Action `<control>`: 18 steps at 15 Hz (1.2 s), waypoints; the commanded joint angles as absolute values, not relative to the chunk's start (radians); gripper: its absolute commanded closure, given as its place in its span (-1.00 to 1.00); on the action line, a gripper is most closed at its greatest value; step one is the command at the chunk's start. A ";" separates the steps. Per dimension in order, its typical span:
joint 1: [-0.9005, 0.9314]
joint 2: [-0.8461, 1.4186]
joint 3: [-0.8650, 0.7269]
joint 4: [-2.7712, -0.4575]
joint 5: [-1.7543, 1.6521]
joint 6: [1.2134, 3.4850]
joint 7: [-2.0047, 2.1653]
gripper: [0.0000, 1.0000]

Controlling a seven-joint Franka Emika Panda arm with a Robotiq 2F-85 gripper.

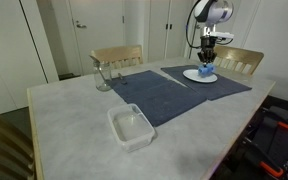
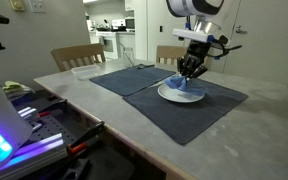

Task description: Use the towel to wipe the plate, then put it on the table then repeat two more times

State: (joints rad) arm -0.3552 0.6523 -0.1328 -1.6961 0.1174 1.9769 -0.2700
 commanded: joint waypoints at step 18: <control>-0.459 0.744 -0.008 -1.740 0.464 2.172 -0.385 0.92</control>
State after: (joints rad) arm -0.4298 0.7191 -0.0490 -1.7257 0.3890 2.1097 -0.3349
